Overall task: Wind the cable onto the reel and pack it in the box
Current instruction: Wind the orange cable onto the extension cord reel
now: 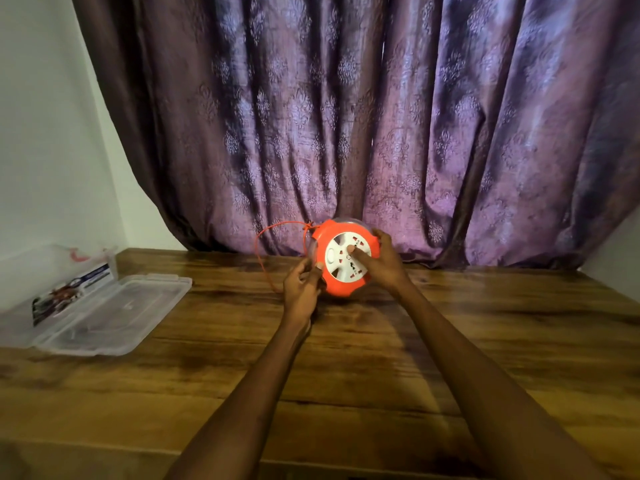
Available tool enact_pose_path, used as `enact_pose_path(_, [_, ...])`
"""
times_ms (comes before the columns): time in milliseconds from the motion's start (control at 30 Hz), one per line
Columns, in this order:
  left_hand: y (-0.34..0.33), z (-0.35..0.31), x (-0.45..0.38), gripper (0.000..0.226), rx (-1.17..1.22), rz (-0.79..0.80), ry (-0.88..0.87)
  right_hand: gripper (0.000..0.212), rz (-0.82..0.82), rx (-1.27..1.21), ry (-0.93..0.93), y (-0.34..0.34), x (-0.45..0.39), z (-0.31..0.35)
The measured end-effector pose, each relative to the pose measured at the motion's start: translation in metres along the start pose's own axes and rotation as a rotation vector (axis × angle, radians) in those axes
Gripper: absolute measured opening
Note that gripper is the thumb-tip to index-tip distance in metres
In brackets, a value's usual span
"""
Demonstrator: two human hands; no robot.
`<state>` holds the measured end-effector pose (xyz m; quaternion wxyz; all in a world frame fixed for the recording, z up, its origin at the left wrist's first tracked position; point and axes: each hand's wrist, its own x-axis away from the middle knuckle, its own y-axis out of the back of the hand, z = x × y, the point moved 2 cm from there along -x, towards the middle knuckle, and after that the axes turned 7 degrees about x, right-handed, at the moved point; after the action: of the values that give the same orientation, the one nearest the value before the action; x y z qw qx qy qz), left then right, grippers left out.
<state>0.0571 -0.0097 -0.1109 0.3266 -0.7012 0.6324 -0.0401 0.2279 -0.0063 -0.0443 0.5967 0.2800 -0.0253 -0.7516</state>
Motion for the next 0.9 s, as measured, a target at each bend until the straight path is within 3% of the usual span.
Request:
enact_pose_path(67, [0.002,0.000,-0.001,0.013,0.021,-0.003,0.058,0.039,0.061,-0.234,-0.091,0.005,-0.002,-0.005])
enact_pose_path(133, [0.006,-0.002,-0.002,0.010,0.007,0.010,0.113,0.018,0.096,-0.319,-0.108,0.014,-0.002,-0.012])
enact_pose_path(267, [0.006,-0.010,0.000,0.016,-0.124,0.007,0.079,0.013,0.103,-0.420,-0.086,0.028,-0.003,-0.023])
enact_pose_path(300, [0.007,-0.016,0.000,0.022,-0.188,-0.032,-0.003,0.014,0.108,-0.438,-0.080,0.032,-0.003,-0.025])
enact_pose_path(400, [0.017,-0.043,-0.001,0.018,-0.600,-0.161,-0.478,0.024,0.144,-0.441,-0.074,0.042,-0.004,-0.027])
enact_pose_path(500, [0.015,-0.064,0.000,0.021,-0.926,-0.080,-0.708,0.034,0.200,-0.444,-0.075,0.048,-0.002,-0.033])
enact_pose_path(567, [0.011,-0.069,-0.002,0.030,-1.071,-0.019,-0.700,0.035,0.229,-0.447,-0.078,0.050,0.000,-0.034])
enact_pose_path(700, [0.016,-0.072,-0.003,0.023,-1.162,0.075,-0.617,0.052,0.256,-0.451,-0.081,0.049,0.002,-0.034])
enact_pose_path(900, [0.018,-0.081,-0.014,0.022,-1.320,-0.130,-0.478,0.050,0.342,-0.471,-0.075,0.044,0.006,-0.032])
